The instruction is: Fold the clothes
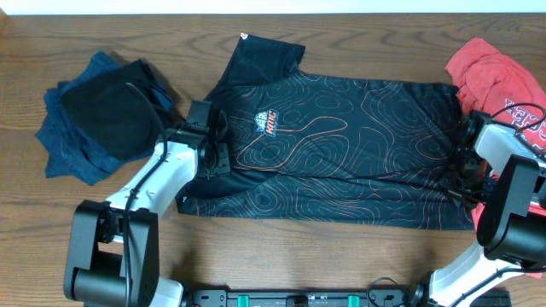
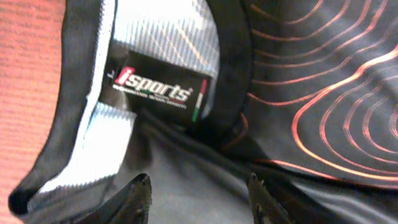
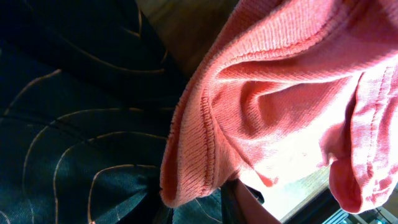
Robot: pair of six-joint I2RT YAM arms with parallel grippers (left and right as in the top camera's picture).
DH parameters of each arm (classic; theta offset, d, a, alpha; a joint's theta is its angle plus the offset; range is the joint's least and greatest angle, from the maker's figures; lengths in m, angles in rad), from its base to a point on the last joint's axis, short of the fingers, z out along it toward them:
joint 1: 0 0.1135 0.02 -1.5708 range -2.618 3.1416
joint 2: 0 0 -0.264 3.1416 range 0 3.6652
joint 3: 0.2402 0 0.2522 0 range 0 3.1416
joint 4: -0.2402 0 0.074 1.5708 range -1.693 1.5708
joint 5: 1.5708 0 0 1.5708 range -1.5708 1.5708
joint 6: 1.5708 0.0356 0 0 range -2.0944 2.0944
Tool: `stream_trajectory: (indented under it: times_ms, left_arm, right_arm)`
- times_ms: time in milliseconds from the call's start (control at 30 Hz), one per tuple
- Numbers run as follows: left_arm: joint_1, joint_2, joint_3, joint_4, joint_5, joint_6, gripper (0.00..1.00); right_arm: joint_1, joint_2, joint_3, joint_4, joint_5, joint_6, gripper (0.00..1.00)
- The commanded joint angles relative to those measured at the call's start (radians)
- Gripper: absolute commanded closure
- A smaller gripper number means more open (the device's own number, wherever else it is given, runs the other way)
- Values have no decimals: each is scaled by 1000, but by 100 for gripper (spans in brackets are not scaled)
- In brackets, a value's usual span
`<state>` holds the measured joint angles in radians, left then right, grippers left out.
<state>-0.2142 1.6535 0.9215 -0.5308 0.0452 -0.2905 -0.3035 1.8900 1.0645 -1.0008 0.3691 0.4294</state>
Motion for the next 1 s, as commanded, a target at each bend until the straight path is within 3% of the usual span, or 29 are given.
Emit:
stream_trajectory:
  times_ms: [0, 400, 833, 967]
  left_arm:
    - [0, 15, -22, 29, -43, 2, 47]
    - [0, 27, -24, 114, -126, 10, 45]
    - [-1, 81, -24, 115, -86, 9, 47]
    - [-1, 80, -22, 117, -82, 9, 72]
  right_arm:
    - [10, 6, -14, 29, -37, 19, 76]
    - [9, 6, -14, 29, -45, 19, 76]
    - [9, 6, -14, 29, -45, 19, 76]
    - [9, 6, -14, 29, -45, 19, 75]
